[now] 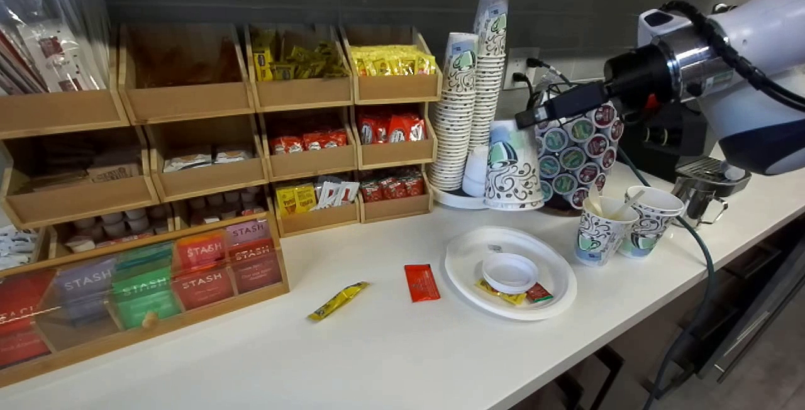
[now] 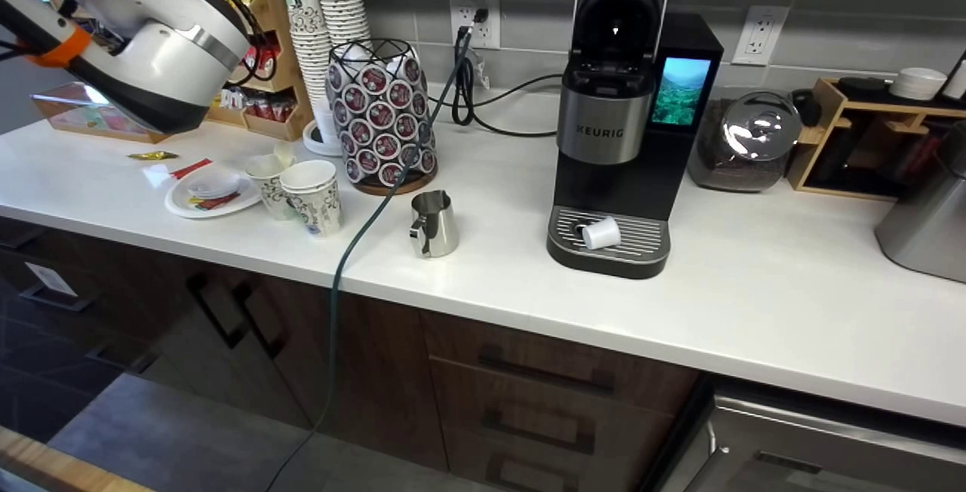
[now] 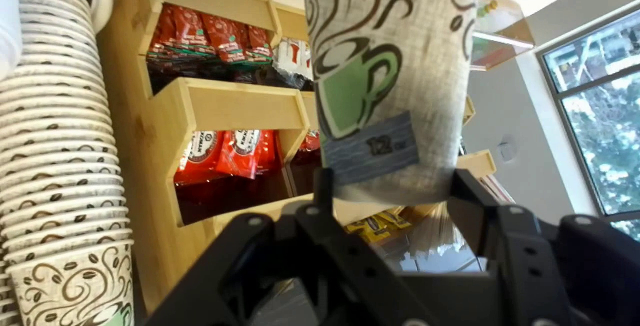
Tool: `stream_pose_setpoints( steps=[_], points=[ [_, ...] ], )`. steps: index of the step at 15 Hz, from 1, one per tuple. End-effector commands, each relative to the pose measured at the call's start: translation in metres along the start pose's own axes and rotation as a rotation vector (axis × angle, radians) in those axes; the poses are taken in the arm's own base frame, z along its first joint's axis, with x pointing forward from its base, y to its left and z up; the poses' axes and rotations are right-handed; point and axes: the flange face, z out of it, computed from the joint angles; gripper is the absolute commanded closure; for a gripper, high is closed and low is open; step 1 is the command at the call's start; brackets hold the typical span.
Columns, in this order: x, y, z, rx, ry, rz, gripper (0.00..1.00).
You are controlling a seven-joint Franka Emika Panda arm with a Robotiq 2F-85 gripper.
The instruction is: Remove two papers cups from the pile on the left and put them on the white plate
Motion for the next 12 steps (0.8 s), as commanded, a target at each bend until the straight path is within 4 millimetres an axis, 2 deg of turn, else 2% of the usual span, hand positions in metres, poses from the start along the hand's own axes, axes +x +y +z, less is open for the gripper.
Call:
stream_pose_setpoints(
  steps=[1,5,7,12],
  points=[
    [-0.031,0.008,0.018,-0.079,-0.016,-0.062,0.65],
    [-0.049,0.002,0.058,-0.106,-0.028,-0.122,0.65],
    [-0.055,-0.003,0.071,-0.105,-0.028,-0.140,0.65],
    [-0.066,0.002,0.082,-0.140,-0.048,-0.177,0.65]
  ],
)
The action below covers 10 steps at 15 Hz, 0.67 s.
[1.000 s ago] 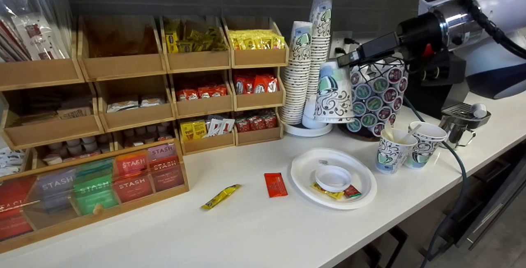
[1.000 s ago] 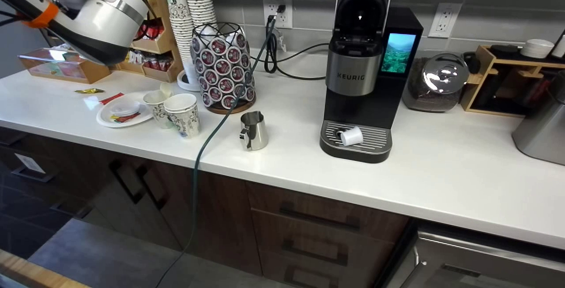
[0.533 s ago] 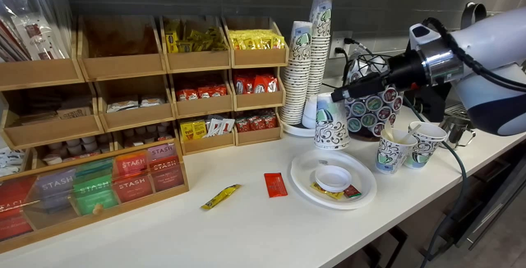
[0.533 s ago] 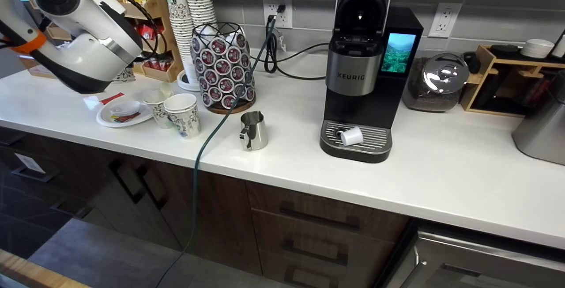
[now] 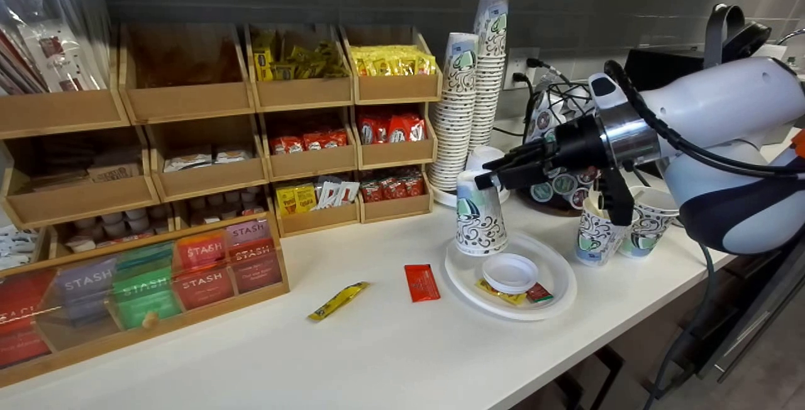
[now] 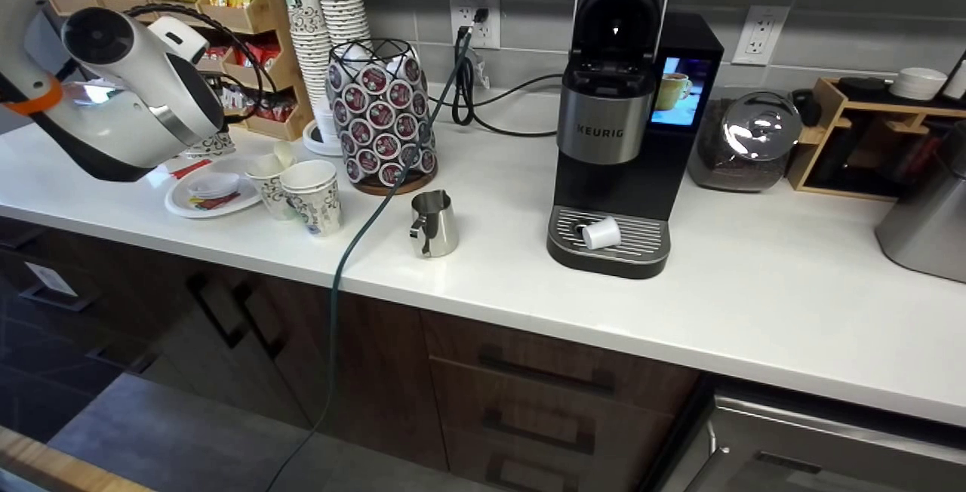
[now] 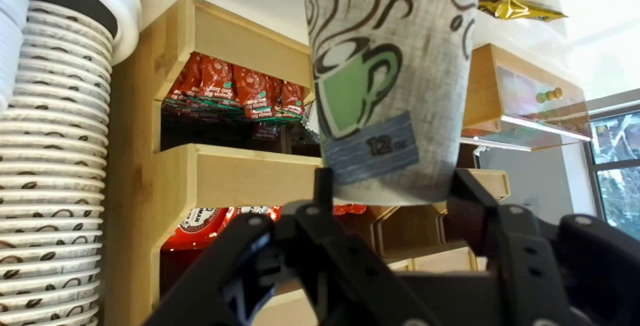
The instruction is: Remove two papers cups from the pile on the left and put them on the white plate
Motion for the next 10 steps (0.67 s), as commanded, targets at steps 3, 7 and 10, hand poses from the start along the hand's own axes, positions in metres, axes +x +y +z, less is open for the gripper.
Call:
stream_pose_setpoints(
  steps=[3,7,10],
  points=[
    [-0.017,0.007,0.003,-0.035,-0.059,0.004,0.65],
    [-0.018,0.001,0.000,0.029,-0.069,0.074,0.08],
    [0.010,0.013,-0.022,0.036,0.002,0.099,0.00]
  ],
)
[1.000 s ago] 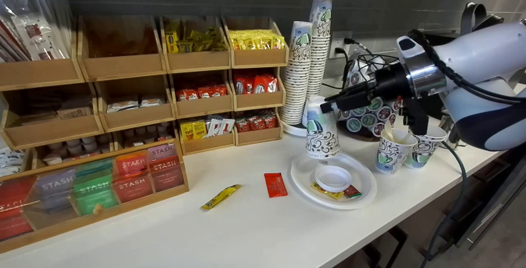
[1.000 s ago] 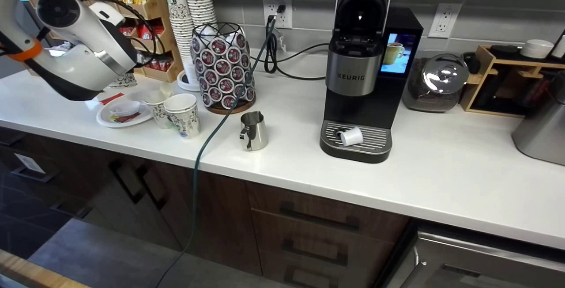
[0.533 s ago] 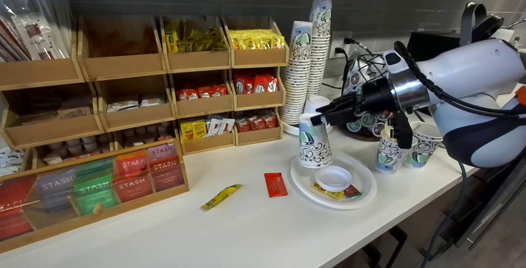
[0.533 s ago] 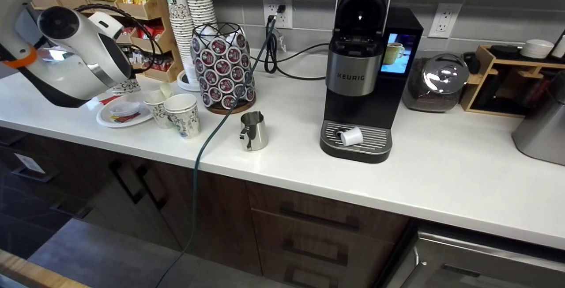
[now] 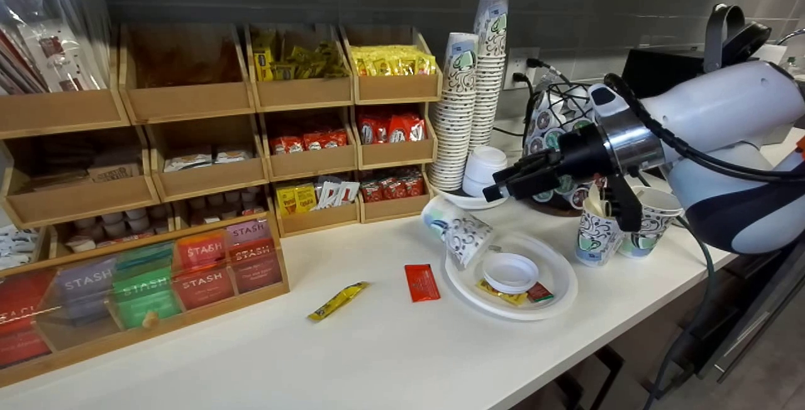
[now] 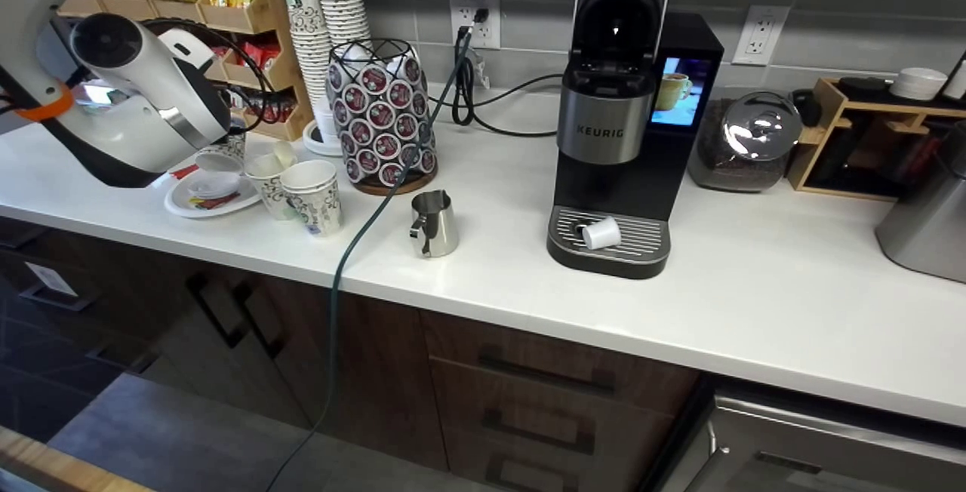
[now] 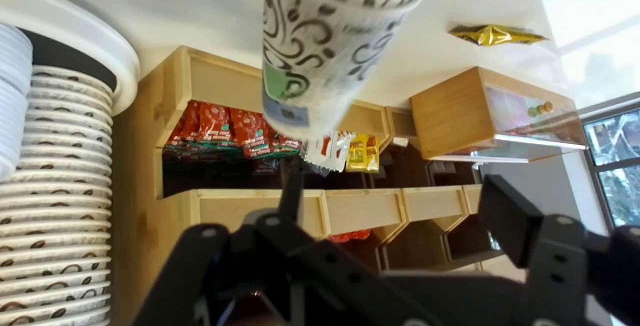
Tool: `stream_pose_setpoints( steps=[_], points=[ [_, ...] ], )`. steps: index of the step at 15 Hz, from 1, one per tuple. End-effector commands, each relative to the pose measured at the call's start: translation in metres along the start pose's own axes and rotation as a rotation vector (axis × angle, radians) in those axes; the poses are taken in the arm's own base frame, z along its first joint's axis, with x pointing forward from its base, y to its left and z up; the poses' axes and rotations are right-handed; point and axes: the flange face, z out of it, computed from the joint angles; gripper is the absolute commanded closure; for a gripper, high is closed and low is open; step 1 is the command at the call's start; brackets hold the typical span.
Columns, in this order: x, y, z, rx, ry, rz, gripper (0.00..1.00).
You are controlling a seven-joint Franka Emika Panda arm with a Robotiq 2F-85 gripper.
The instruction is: Remove two papers cups from the pile on the left and put them on the white plate
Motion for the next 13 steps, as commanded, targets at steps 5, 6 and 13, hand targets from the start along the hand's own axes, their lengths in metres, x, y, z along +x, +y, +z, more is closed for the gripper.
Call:
stream_pose_setpoints(
  steps=[5,6,13],
  points=[
    [0.099,0.014,-0.111,0.076,0.380,0.037,0.00],
    [0.077,0.019,-0.076,0.057,0.313,0.032,0.01],
    [0.104,0.017,-0.109,0.058,0.388,0.027,0.00]
  ],
)
